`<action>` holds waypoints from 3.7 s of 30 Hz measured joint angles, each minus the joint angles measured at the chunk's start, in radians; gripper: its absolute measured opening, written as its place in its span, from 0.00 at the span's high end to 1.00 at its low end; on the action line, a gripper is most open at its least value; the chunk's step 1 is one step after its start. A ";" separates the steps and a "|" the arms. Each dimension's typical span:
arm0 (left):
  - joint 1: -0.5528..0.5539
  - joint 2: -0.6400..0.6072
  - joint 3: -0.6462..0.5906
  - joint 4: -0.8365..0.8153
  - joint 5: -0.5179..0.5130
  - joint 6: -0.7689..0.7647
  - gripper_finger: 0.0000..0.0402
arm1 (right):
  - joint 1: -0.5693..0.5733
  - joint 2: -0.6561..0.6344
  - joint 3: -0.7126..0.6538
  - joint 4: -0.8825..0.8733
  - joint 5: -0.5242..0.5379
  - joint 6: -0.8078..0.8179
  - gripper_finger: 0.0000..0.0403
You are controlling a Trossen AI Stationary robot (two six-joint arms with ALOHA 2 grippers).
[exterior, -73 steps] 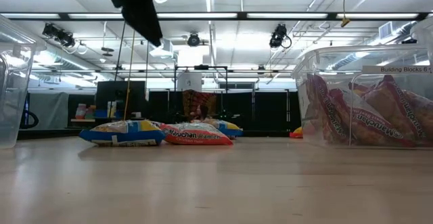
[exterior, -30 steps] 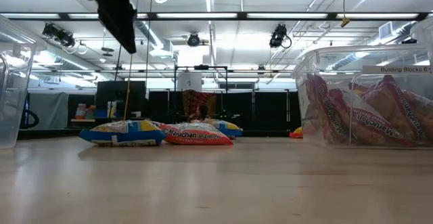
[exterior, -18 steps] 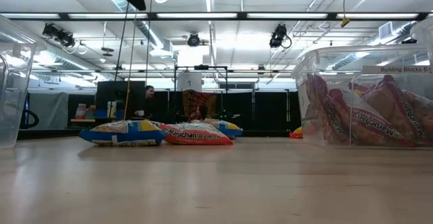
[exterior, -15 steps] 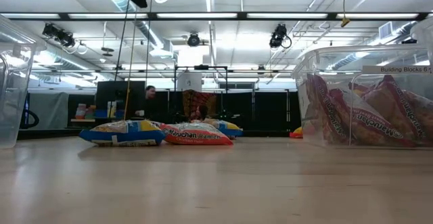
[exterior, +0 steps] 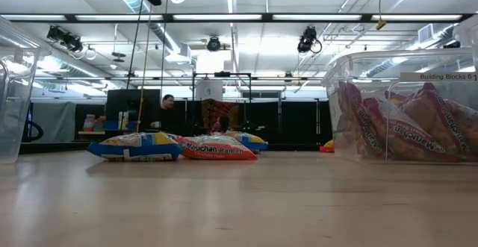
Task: Sort Maruchan noodles
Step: Put the blue noodle pack into the bottom right container
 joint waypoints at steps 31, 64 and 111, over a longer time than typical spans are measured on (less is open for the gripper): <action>-0.007 0.000 0.000 0.014 -0.015 -0.002 0.29 | -0.164 -0.349 0.080 -0.182 -0.149 0.203 0.98; -0.005 0.000 0.000 0.064 -0.045 -0.024 0.29 | -0.119 0.002 0.077 -0.125 0.052 0.157 0.89; -0.011 -0.026 0.000 0.206 -0.055 0.020 0.29 | -0.079 0.118 0.078 0.033 0.044 0.015 0.66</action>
